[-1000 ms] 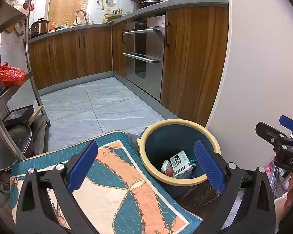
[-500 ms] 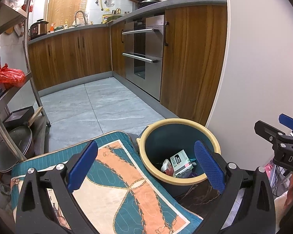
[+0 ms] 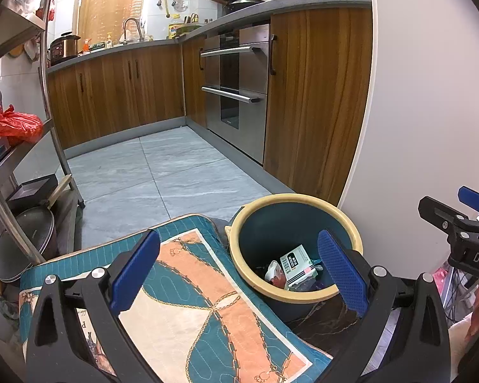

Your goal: Collect trash

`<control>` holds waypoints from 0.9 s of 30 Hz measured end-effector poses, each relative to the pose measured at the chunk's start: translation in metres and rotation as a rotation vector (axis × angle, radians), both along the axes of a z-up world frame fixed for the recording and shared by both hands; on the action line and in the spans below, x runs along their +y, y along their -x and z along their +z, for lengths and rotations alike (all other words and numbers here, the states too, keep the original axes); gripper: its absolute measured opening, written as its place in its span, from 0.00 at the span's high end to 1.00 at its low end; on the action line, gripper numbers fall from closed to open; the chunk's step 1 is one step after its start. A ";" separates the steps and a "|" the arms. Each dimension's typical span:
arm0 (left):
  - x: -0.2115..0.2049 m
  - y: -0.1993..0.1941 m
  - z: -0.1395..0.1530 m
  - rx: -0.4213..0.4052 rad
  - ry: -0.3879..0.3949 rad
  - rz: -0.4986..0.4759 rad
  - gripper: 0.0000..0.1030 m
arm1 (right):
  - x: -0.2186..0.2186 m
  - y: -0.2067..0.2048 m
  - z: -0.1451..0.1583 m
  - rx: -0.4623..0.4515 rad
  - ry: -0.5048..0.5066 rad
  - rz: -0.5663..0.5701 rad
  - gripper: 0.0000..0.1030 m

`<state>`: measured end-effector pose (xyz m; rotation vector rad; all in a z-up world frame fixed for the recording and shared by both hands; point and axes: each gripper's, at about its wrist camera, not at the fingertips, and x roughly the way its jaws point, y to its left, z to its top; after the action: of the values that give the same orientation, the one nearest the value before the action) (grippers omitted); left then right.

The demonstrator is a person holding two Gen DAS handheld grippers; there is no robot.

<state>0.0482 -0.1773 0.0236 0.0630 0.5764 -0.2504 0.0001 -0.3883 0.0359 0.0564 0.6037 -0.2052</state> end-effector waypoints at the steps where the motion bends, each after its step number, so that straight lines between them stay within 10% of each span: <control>1: -0.001 0.000 0.000 0.000 0.000 0.000 0.05 | 0.000 0.000 0.000 0.000 0.000 0.000 0.05; 27: 0.003 -0.004 0.004 0.018 -0.008 0.021 0.05 | 0.000 -0.004 0.002 0.028 -0.010 -0.007 0.05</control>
<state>0.0522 -0.1747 0.0271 0.0622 0.5957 -0.2287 0.0043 -0.3880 0.0379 0.0658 0.6325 -0.2101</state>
